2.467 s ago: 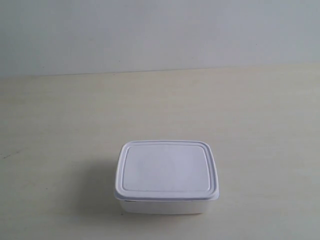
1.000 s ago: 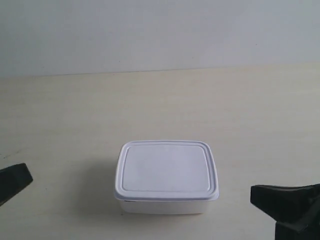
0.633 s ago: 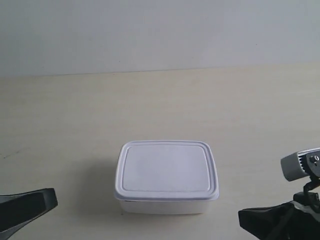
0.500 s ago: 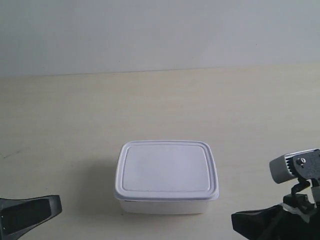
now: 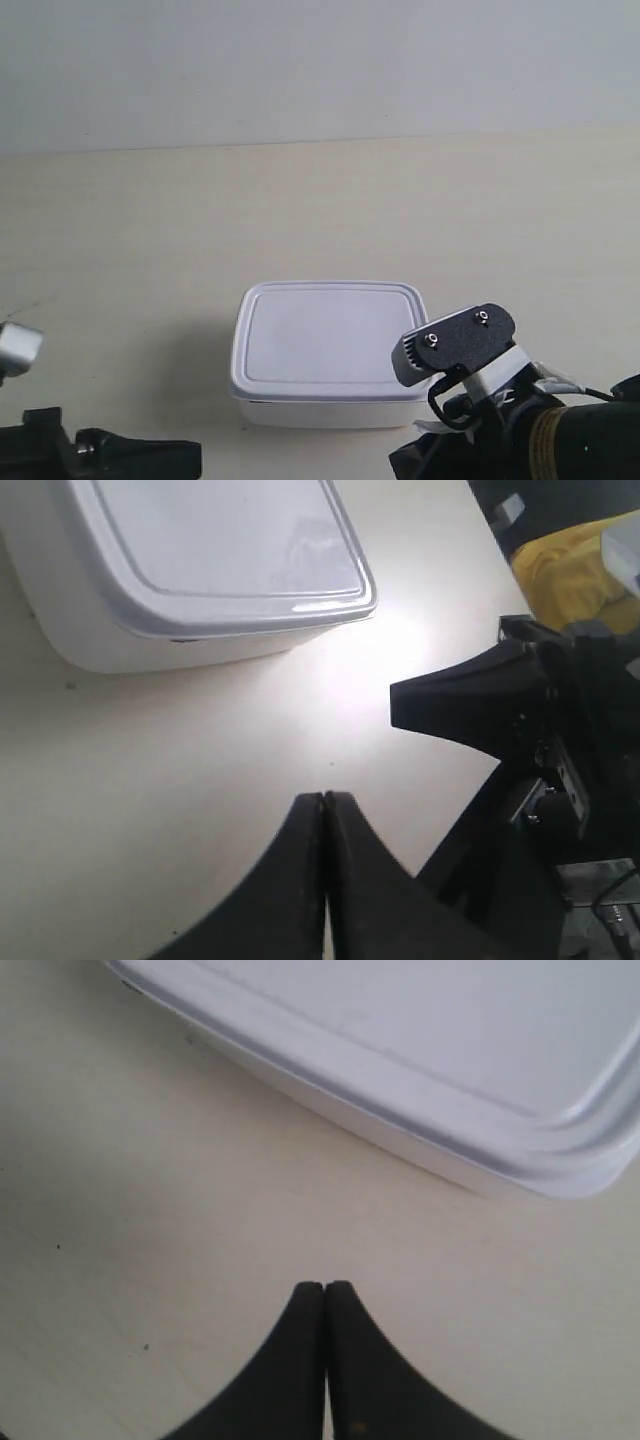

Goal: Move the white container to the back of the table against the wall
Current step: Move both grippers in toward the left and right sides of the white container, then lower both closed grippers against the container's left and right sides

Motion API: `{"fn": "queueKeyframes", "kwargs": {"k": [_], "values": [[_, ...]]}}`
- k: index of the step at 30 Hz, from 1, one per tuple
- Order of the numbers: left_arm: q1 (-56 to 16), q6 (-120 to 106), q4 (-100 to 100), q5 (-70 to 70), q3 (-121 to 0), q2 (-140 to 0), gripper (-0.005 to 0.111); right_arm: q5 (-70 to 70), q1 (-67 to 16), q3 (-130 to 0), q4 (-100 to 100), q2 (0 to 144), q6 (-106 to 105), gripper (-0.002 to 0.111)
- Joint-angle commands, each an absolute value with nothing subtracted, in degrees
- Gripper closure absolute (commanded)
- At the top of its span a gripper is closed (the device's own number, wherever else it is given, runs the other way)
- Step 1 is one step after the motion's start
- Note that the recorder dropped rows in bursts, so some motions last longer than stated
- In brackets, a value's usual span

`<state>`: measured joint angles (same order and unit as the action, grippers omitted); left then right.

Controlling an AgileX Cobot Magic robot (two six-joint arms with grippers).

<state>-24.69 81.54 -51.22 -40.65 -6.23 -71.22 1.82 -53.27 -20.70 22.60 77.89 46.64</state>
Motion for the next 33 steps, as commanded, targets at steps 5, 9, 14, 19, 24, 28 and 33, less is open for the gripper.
{"fn": "queueKeyframes", "kwargs": {"k": [5, 9, 14, 19, 24, 28, 33], "values": [[-37.6, 80.2, -47.9, -22.8, -16.9, -79.8, 0.107, 1.8, -53.5, -21.1, 24.3, 78.3, 46.0, 0.108], [-40.2, 79.6, -51.6, -17.3, -21.5, -84.4, 0.107, 3.0, -53.5, -21.1, 24.3, 78.3, 44.9, 0.108], [-40.5, 79.4, -52.3, -18.3, -25.1, -87.9, 0.107, 4.1, -53.5, -21.7, 24.3, 78.3, 43.4, 0.108], [-40.5, 77.8, -52.7, -17.7, -28.0, -88.4, 0.107, 7.5, -53.5, -24.4, 24.3, 78.3, 43.4, 0.108], [-40.5, 78.6, -56.9, -9.9, -29.6, -89.2, 0.107, 9.0, -53.5, -25.1, 24.3, 79.0, 43.4, 0.108], [-40.5, 78.6, -56.9, -7.3, -29.6, -90.5, 0.107, 9.5, -53.5, -25.1, 24.3, 80.6, 43.4, 0.108], [-40.5, 78.9, -58.0, -8.7, -29.6, -92.0, 0.107, 7.9, -53.5, -25.1, 24.3, 82.9, 43.4, 0.108]]}}
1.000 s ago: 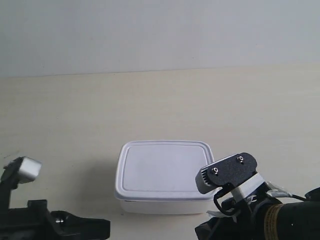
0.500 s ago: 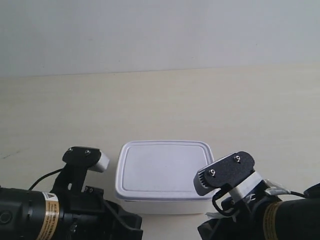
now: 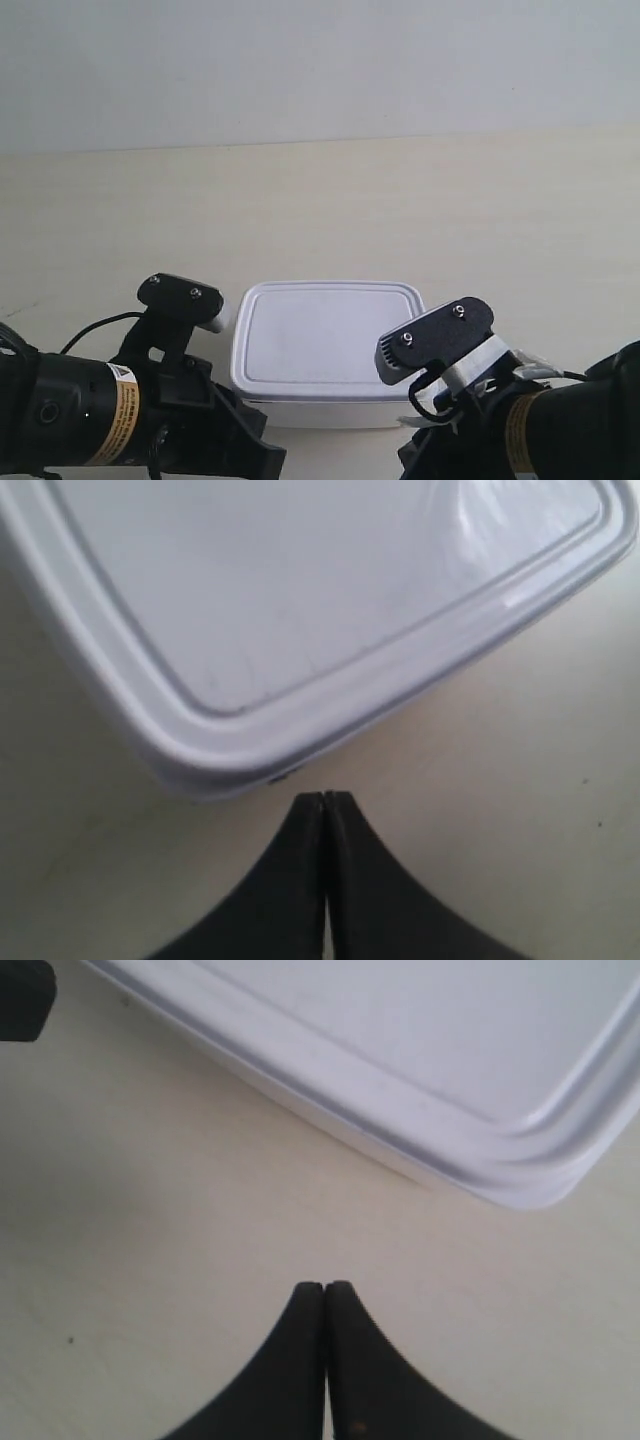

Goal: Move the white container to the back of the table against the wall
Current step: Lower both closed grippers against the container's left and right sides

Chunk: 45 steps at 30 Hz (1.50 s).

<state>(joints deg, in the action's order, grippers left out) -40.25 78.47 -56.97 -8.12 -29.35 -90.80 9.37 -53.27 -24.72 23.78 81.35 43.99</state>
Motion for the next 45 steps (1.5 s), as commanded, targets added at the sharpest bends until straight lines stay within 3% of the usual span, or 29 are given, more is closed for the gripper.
{"fn": "queueKeyframes", "kwargs": {"k": [1, 25, 45], "values": [[-40.5, 79.3, -58.1, -8.7, -29.6, -92.5, 0.107, 7.7, -53.5, -25.2, 24.3, 83.4, 43.4, 0.108], [-40.5, 79.1, -62.8, -4.5, -34.8, -98.4, 0.107, 16.5, -53.5, -35.1, 38.5, 91.3, 43.4, 0.108], [-40.5, 79.0, -67.2, -1.6, -38.1, -98.6, 0.107, 17.1, -53.5, -35.3, 51.2, 94.2, 48.4, 0.108]]}}
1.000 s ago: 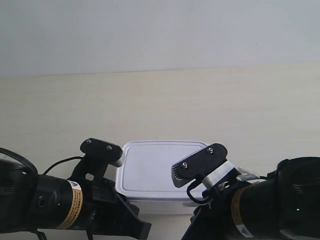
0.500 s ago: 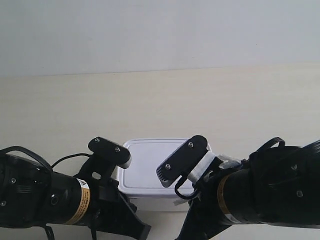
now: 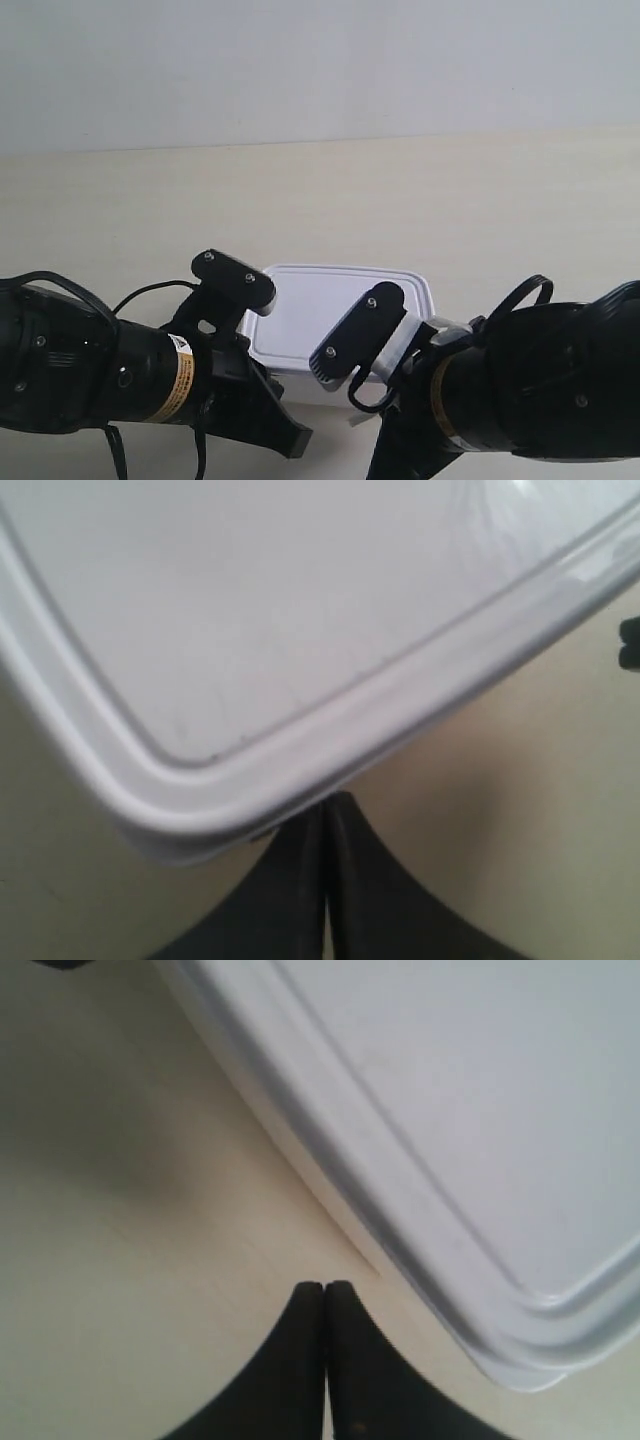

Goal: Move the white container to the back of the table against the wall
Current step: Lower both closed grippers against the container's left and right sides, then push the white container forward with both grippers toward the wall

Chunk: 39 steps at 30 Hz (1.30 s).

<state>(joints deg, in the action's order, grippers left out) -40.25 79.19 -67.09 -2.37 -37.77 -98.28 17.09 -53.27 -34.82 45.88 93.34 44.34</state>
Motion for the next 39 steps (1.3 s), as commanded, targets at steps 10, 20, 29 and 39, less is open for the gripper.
{"fn": "queueKeyframes", "kwargs": {"k": [10, 20, 29, 39], "values": [[-40.5, 79.0, -67.4, 0.0, -40.0, -98.6, 0.107, 17.8, -53.5, -35.3, 65.6, 94.8, 62.6, 0.108], [-40.5, 78.1, -68.7, 0.7, -43.0, -103.4, 0.107, 20.1, -53.5, -36.0, 70.8, 94.9, 64.6, 0.108], [-40.4, 77.9, -70.4, 1.5, -45.6, -105.1, 0.107, 24.7, -53.5, -39.6, 70.6, 98.8, 61.8, 0.108], [-36.9, 73.4, -73.1, 1.1, -46.3, -107.3, 0.107, 28.0, -53.5, -42.5, 74.5, 102.1, 61.0, 0.108]]}}
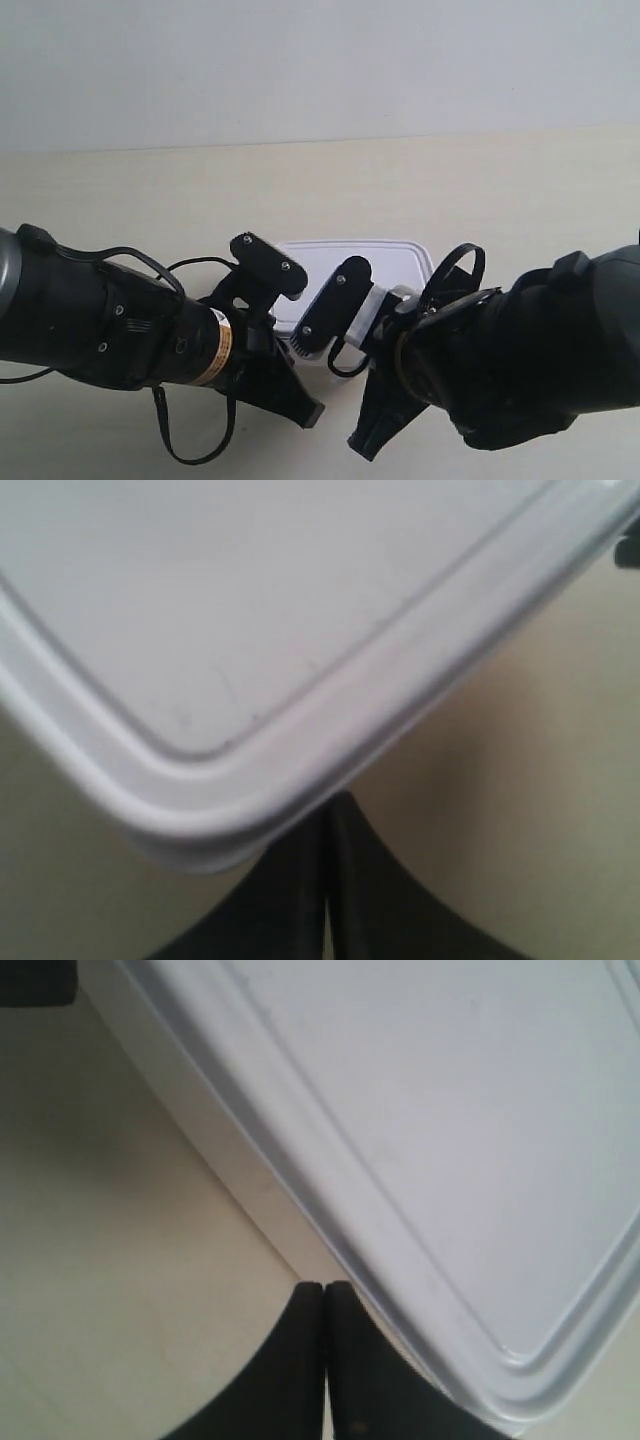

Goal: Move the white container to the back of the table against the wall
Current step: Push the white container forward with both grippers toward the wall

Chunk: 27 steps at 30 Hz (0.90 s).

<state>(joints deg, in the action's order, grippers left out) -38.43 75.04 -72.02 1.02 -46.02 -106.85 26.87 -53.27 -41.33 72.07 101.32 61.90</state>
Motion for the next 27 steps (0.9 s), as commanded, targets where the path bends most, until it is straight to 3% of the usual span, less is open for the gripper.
{"fn": "queueKeyframes", "kwargs": {"k": [1, 14, 27], "values": [[-36.4, 73.4, -73.1, 1.1, -46.5, -107.3, 0.107, 28.5, -53.5, -42.9, 74.9, 102.5, 60.8, 0.108], [-34.4, 73.8, -77.7, -2.4, -49.0, -107.3, 0.107, 32.8, -53.3, -44.4, 80.0, 104.6, 56.9, 0.108], [-33.1, 74.5, -77.6, -1.8, -52.9, -109.7, 0.107, 31.4, -48.5, -44.4, 81.5, 104.6, 70.2, 0.108]]}}
